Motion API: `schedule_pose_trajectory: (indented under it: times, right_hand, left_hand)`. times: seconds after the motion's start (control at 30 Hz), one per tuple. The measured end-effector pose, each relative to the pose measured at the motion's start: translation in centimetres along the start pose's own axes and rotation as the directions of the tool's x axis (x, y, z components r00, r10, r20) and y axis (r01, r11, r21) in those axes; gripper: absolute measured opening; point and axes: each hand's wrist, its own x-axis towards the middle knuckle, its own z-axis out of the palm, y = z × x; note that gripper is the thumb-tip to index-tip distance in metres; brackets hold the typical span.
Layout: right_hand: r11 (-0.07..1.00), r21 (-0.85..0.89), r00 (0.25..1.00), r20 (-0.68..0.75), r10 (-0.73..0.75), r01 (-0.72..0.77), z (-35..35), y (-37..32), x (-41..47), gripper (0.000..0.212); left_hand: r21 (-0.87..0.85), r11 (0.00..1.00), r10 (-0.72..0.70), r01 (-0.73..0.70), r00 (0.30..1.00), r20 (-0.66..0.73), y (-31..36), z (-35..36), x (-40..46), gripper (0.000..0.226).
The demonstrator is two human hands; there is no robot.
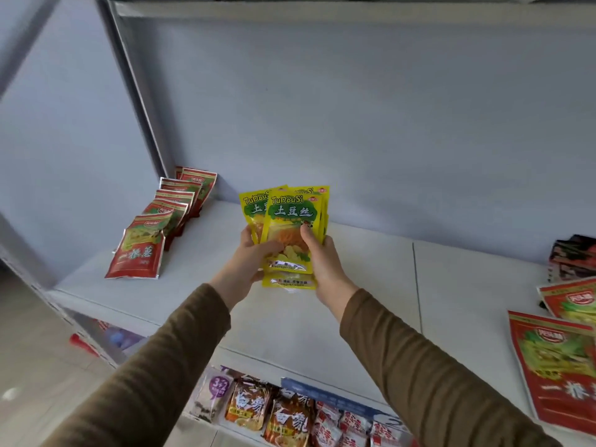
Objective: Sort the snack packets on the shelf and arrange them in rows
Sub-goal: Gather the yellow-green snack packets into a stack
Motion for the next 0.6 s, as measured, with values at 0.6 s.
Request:
schedule_pose_trajectory:
  times: [0.6]
  right_hand:
    - [1.0,0.025,1.0,0.013,-0.016,0.016,14.4,3.4,9.1,0.044]
  left_hand:
    - [0.264,0.964,0.002,-0.025,0.996,0.087,5.1,-12.4,8.4,0.084]
